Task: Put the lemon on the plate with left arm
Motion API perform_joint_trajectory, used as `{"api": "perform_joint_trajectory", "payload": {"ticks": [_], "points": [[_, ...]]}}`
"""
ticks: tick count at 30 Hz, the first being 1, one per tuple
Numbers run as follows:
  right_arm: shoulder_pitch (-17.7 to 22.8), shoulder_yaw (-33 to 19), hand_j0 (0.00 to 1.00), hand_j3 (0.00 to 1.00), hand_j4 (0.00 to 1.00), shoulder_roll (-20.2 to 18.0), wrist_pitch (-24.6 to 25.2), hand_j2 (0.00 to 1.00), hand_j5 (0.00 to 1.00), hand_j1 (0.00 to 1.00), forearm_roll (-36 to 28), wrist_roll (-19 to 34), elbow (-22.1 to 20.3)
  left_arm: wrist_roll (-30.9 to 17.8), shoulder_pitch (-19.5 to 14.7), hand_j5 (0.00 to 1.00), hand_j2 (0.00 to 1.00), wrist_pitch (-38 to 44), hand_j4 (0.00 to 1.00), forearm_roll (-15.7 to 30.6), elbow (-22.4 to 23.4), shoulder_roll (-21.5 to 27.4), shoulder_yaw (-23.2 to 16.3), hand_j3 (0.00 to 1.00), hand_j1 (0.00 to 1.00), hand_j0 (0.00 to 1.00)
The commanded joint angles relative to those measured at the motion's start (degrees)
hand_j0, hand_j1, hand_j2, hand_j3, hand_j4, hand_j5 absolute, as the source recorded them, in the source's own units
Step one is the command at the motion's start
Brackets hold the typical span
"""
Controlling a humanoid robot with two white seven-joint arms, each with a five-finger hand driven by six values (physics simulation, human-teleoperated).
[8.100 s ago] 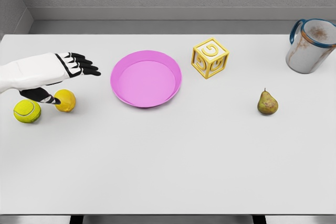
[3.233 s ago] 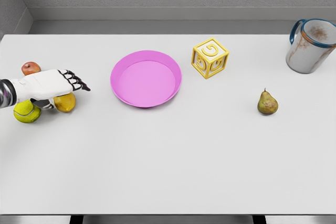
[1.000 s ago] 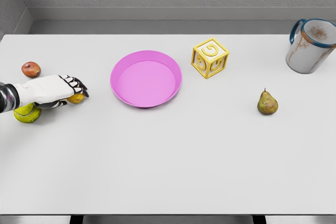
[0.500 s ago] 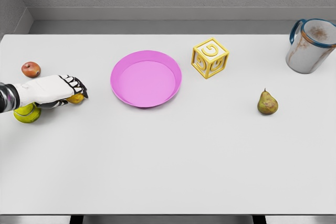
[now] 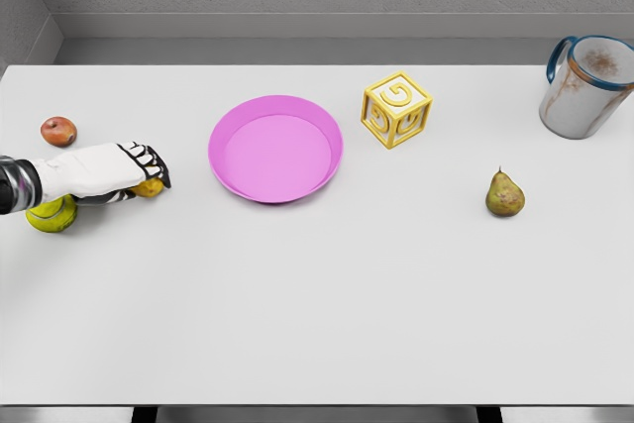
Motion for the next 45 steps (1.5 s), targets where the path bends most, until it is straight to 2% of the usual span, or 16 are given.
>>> {"api": "perform_joint_trajectory", "payload": {"ticks": [1, 12, 26, 33, 45], "points": [[0.0, -0.04, 1.0, 1.0, 1.0, 0.0, 0.0, 1.0, 1.0, 1.0, -0.01, 0.01, 0.02, 0.02, 0.0, 0.43, 0.43, -0.01, 0.43, 0.73, -0.18, 0.02, 0.03, 0.43, 0.43, 0.43], [0.0, -0.04, 1.0, 1.0, 1.0, 0.0, 0.0, 1.0, 1.0, 1.0, -0.01, 0.01, 0.02, 0.02, -1.85, 0.43, 0.43, -0.01, 0.43, 3.46, 0.09, -1.65, 0.03, 0.43, 0.43, 0.43], [0.0, 0.05, 1.0, 1.0, 1.0, 0.0, 0.0, 1.0, 1.0, 1.0, -0.01, 0.01, -0.07, 0.02, -3.51, 0.43, 0.43, -0.01, 0.43, 3.72, -0.35, -4.81, 0.04, 0.43, 0.43, 0.43], [0.0, -0.04, 1.0, 1.0, 1.0, 0.0, 0.0, 1.0, 1.0, 1.0, -0.01, 0.01, 0.02, 0.02, -4.22, 0.43, 0.43, -0.01, 0.43, 4.34, -0.44, -4.9, 0.3, 0.43, 0.43, 0.43], [0.0, -0.04, 1.0, 1.0, 1.0, 0.0, 0.0, 1.0, 1.0, 1.0, -0.01, 0.01, 0.02, 0.02, -4.75, 0.43, 0.43, -0.01, 0.43, 4.78, -2.55, -7.1, 0.39, 0.43, 0.43, 0.43]]}}
